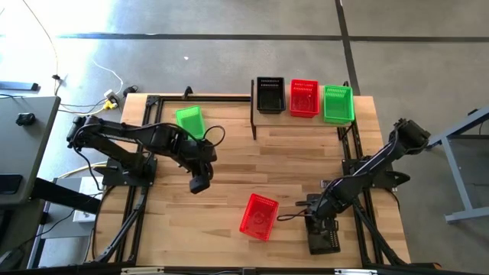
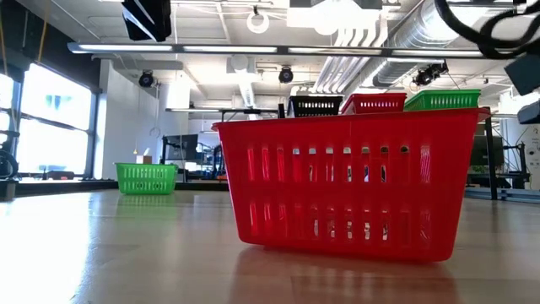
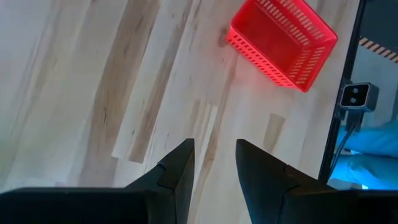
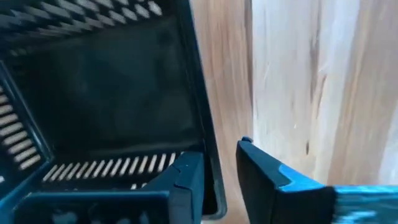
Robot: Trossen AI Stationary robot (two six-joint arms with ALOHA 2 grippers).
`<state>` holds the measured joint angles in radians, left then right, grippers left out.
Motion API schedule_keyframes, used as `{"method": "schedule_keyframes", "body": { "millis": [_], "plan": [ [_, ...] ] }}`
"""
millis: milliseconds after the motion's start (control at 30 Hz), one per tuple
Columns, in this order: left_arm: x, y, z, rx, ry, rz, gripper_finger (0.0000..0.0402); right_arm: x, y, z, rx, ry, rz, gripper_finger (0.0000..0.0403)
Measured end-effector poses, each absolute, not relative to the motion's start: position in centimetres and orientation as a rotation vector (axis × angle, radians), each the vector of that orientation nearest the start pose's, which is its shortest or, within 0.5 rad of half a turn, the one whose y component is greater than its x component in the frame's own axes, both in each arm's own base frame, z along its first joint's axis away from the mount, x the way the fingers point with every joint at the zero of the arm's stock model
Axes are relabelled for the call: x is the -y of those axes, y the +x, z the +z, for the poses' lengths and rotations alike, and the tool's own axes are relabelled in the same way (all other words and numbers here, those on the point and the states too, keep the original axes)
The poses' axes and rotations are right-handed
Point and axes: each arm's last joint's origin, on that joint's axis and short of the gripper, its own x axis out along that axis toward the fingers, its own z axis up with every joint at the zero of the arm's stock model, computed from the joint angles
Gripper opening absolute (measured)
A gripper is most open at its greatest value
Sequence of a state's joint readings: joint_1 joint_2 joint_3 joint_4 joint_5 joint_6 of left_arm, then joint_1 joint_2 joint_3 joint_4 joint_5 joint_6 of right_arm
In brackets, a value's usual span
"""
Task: Stack baskets on shelf by color
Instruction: Stack the black bin on top of the black bin on the shelf
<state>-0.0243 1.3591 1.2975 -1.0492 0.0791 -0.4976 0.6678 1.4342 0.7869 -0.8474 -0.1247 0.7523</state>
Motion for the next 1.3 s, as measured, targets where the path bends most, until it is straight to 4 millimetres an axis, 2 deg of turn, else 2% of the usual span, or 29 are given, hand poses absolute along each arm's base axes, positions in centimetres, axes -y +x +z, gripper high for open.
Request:
{"method": "schedule_keyframes", "body": {
  "millis": [200, 433, 600, 867, 1000, 1167, 1300],
  "plan": [
    [1.0, 25.5, 32.0, -1.113, -0.466, 0.178, 0.012, -14.0, 16.9, 16.5, -1.641, 0.263, 0.014, 0.0008],
    [1.0, 25.6, 32.0, -1.116, -0.39, 0.13, 0.016, -14.5, 17.5, 17.6, -1.635, 0.396, -0.085, 0.0002],
    [1.0, 25.6, 32.0, -1.117, -0.331, 0.094, 0.0174, -15.0, 18.2, 19.8, -1.609, 0.482, -0.163, 0.0001],
    [1.0, 25.7, 32.0, -1.103, -0.222, 0.025, 0.0168, -15.7, 19.3, 24.6, -1.561, 0.586, -0.269, 0.0001],
    [0.9, 25.8, 32.1, -1.087, -0.157, -0.012, 0.0168, -15.8, 20.0, 27.1, -1.462, 0.637, -0.323, 0.0001],
    [0.8, 25.9, 32.1, -1.076, -0.053, -0.019, 0.0168, -14.8, 21.5, 29.4, -1.293, 0.68, -0.394, 0.0],
    [0.8, 26.0, 32.2, -1.064, 0.011, -0.04, 0.0168, -13.3, 22.7, 30.5, -1.209, 0.717, -0.443, 0.0]
  ]
}}
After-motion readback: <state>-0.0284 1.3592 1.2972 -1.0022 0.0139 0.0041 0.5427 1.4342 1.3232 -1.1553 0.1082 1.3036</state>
